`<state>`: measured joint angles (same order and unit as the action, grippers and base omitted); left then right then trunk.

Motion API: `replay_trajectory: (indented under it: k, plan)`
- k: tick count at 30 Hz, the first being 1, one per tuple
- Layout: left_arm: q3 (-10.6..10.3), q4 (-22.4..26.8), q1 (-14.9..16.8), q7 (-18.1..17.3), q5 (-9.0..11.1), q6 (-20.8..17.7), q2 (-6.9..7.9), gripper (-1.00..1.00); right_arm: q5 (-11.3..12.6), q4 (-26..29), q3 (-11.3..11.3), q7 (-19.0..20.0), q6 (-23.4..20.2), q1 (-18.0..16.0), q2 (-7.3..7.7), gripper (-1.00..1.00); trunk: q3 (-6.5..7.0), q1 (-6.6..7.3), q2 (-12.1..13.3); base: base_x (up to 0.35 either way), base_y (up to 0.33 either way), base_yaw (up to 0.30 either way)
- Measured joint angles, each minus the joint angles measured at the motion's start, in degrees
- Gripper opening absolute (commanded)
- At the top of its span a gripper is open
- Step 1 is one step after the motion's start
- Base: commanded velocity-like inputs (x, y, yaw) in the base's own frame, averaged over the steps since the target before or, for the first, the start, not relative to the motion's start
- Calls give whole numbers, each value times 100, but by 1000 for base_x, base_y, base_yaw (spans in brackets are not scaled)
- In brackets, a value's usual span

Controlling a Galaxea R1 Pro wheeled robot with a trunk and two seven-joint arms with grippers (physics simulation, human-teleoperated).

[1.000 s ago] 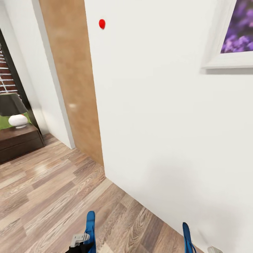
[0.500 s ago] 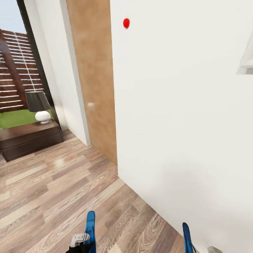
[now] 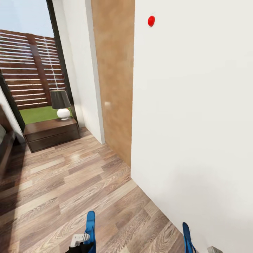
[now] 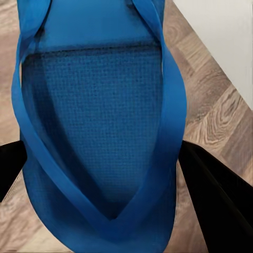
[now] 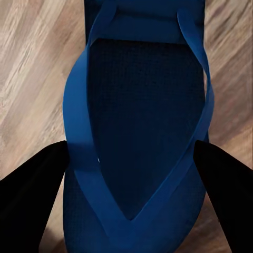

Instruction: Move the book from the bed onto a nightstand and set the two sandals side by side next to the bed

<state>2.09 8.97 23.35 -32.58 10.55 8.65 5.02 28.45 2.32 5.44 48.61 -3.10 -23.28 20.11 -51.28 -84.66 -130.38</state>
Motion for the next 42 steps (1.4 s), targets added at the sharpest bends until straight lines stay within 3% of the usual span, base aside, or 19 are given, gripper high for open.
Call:
replay_trajectory:
  k: [24,42]
  plan:
    - [0,0,3,0,2,-9,0,-100,-1,0,6,-5,0,0,-2,-100,0,0,0,82,0,292]
    - [-1,0,0,0,0,-10,-44,-100,0,0,0,-3,0,0,-2,-100,0,3,0,299,0,292]
